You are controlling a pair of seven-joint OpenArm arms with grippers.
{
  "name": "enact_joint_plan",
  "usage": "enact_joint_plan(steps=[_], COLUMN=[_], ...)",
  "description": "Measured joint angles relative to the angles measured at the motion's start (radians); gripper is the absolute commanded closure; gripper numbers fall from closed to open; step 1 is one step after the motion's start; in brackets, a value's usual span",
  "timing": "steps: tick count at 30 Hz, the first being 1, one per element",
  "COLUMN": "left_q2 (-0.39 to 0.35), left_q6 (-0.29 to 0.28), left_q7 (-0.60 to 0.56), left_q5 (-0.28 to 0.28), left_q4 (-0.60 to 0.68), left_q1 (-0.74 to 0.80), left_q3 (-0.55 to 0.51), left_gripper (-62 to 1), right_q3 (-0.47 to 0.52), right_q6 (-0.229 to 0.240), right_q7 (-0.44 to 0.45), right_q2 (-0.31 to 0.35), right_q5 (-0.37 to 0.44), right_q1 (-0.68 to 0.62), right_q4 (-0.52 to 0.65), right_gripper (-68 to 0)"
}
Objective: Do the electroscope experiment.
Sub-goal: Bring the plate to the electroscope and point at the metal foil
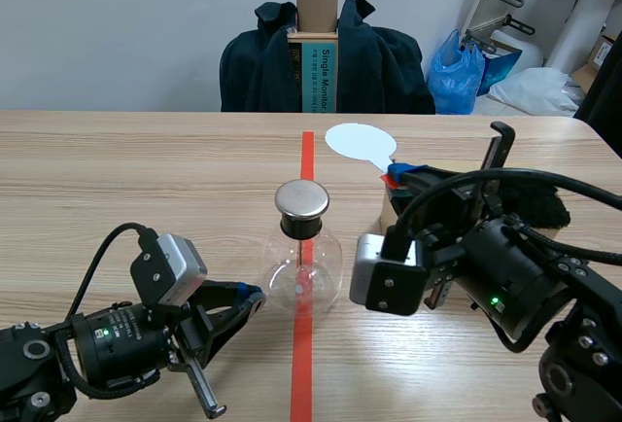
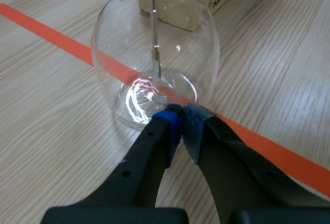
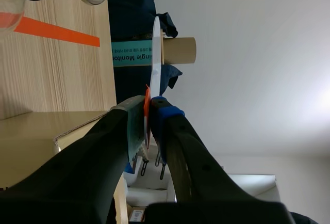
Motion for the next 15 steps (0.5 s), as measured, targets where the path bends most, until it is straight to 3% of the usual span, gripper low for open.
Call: enact_joint_plan(steps=[15], left_q2=[0.000], left_q6=[0.000], left_q7=[-0.001], left_q5=[0.000], left_q4=[-0.004], left_q1=[0.000], left_q3=[0.000], left_gripper=[-1.9], right_q3=[0.001], right_q6=[0.000], right_q7=[0.138], right_q2=[0.014], right_q5=[-0.031], right_q1=[-0.034], right_q4=[0.000], right_gripper=[-0.8])
